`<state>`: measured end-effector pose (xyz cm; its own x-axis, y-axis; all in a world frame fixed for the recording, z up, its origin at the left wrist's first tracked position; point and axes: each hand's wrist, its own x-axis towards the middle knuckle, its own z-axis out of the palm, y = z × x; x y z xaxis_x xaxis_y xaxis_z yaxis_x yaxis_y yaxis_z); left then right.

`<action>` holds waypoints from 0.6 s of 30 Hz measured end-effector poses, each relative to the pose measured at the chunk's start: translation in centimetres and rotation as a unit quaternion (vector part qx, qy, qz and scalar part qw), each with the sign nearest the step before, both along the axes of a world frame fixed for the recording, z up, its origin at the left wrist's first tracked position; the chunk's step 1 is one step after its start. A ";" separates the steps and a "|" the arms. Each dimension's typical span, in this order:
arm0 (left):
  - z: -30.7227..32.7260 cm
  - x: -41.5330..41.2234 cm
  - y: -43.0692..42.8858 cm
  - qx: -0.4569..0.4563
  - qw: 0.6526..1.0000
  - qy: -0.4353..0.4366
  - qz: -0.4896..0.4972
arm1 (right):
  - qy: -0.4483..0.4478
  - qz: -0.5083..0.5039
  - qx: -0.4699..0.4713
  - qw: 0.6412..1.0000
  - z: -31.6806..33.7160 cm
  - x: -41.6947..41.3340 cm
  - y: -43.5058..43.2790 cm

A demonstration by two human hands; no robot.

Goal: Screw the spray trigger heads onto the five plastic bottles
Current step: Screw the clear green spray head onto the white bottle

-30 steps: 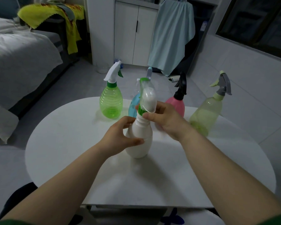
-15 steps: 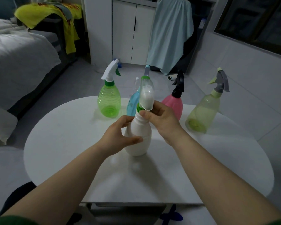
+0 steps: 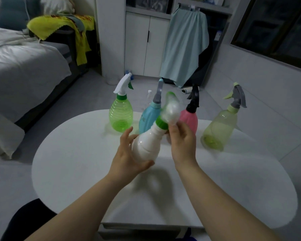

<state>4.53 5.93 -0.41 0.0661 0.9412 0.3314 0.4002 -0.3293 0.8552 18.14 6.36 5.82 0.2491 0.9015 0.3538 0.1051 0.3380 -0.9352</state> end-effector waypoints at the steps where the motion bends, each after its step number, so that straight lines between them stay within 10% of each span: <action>1: 0.1 -0.5 0.0 0.009 1.000 0.009 0.008 | 0.007 -0.026 -0.011 1.000 -0.7 -0.1 -0.2; 6: 0.5 -3.1 0.0 0.016 0.999 0.030 0.040 | -0.025 0.009 -0.051 0.998 -3.5 -1.3 0.0; 12: 1.1 -7.8 1.2 -0.014 0.991 -0.028 0.129 | -0.439 0.018 -0.147 0.886 -8.4 -0.8 0.2; 18: 1.2 -12.4 4.0 -0.027 0.977 -0.063 0.200 | -0.507 0.015 -0.123 0.853 -9.2 -1.0 0.6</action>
<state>-7.84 9.93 0.83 -0.3485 0.8999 0.2620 0.3783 -0.1207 0.9178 17.13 6.98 -3.40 -0.0972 0.9801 0.1728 0.8964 0.1617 -0.4126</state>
